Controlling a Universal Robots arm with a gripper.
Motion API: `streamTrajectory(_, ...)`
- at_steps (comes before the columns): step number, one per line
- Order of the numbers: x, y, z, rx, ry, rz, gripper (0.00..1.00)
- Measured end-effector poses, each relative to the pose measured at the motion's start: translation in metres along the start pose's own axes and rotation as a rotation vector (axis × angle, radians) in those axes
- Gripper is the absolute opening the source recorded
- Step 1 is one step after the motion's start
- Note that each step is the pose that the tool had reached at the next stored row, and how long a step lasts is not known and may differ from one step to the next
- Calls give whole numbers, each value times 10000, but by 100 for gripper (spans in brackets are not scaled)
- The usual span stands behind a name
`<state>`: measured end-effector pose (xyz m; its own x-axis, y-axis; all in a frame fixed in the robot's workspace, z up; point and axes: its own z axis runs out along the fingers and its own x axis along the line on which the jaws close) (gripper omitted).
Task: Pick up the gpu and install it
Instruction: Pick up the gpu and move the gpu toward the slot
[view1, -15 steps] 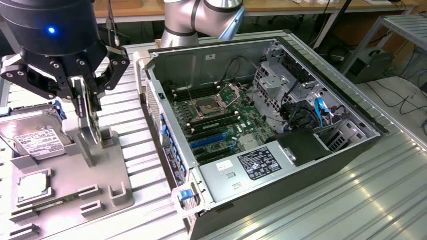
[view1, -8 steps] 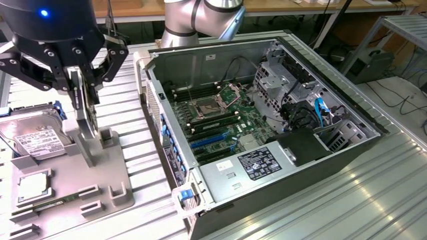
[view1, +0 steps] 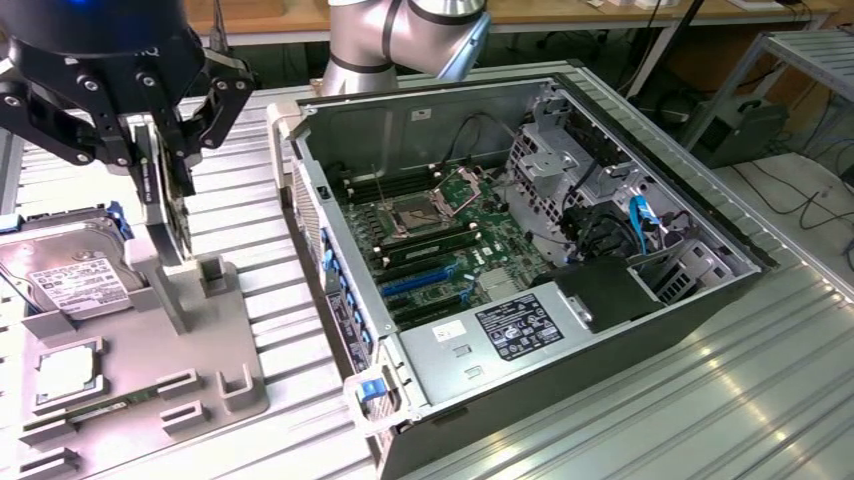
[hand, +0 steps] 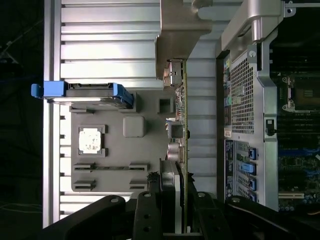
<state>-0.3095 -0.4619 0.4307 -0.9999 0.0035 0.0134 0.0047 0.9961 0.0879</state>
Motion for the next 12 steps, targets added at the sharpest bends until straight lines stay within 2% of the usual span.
streamTrajectory(12, 3, 20, -235, -23, 0, -1, 29)
